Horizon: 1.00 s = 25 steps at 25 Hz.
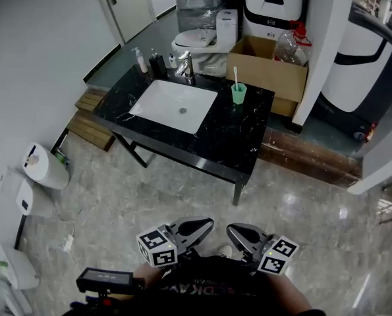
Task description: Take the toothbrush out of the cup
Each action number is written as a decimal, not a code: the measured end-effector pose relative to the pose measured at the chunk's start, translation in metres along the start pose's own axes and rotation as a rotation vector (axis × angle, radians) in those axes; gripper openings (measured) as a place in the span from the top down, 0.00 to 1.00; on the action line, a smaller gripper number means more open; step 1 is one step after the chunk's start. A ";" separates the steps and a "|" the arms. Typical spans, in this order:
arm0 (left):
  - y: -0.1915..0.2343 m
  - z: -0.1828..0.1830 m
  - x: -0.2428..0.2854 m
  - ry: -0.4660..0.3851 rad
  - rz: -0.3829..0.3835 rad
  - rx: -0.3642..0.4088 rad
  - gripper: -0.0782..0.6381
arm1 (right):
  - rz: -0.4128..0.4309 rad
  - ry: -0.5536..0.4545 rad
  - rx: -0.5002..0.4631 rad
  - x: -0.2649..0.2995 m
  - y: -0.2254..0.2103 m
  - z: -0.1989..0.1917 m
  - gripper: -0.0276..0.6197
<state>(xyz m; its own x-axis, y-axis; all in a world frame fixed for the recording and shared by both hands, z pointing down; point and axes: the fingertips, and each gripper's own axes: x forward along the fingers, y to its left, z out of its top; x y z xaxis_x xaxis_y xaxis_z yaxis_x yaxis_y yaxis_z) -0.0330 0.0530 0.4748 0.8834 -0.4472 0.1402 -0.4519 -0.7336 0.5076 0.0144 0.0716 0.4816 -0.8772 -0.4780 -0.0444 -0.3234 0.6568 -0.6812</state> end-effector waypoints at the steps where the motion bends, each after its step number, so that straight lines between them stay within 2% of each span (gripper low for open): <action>1: 0.000 0.000 0.001 0.002 -0.002 -0.001 0.88 | 0.001 -0.004 0.002 -0.001 0.000 0.001 0.94; 25: -0.003 0.003 0.014 0.011 -0.010 0.005 0.88 | -0.004 -0.071 0.029 -0.016 -0.007 0.016 0.94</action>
<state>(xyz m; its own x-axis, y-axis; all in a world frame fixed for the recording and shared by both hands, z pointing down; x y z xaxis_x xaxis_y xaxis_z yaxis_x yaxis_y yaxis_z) -0.0199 0.0474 0.4723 0.8891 -0.4344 0.1444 -0.4437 -0.7403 0.5051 0.0370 0.0651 0.4755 -0.8481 -0.5216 -0.0928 -0.3157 0.6382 -0.7022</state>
